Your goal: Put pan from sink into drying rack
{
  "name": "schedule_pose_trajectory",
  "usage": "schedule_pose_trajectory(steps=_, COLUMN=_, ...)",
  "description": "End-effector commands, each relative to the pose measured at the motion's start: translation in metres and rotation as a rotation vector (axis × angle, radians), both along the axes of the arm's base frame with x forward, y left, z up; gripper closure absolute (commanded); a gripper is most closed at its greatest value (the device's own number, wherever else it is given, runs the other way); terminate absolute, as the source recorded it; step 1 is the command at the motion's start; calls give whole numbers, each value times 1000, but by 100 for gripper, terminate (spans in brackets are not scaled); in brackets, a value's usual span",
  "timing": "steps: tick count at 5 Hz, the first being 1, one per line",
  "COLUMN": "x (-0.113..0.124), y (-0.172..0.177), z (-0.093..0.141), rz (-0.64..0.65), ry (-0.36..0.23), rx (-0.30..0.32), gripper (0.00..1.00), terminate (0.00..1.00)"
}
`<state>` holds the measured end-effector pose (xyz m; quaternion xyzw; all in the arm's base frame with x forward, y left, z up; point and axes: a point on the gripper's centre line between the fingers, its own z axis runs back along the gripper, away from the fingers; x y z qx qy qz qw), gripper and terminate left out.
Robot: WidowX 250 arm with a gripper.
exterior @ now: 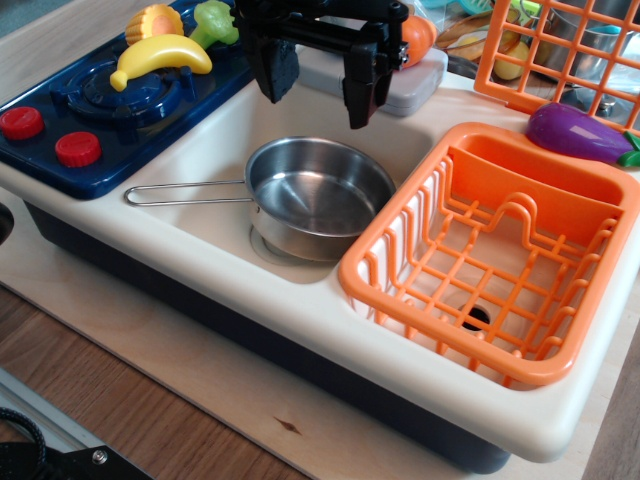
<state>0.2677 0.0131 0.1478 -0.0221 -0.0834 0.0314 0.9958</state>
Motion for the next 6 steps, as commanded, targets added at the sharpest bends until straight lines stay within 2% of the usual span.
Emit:
schedule_pose_trajectory(steps=1, x=0, y=0, z=0, rz=0, ry=0, rx=0, gripper=0, terminate=0)
schedule_pose_trajectory(steps=2, x=-2, y=-1, z=1, rz=-193, ry=-6, rx=31, gripper=0, terminate=0)
schedule_pose_trajectory(steps=4, x=-2, y=5, z=-4, rz=-558, ry=16, rx=53, gripper=0, terminate=0)
schedule_pose_trajectory(steps=5, x=-13, y=-1, z=-16, rz=-661, ry=-8, rx=62, gripper=0, terminate=0)
schedule_pose_trajectory(steps=6, x=-22, y=-7, z=-28, rz=-665, ry=-26, rx=77, gripper=0, terminate=0)
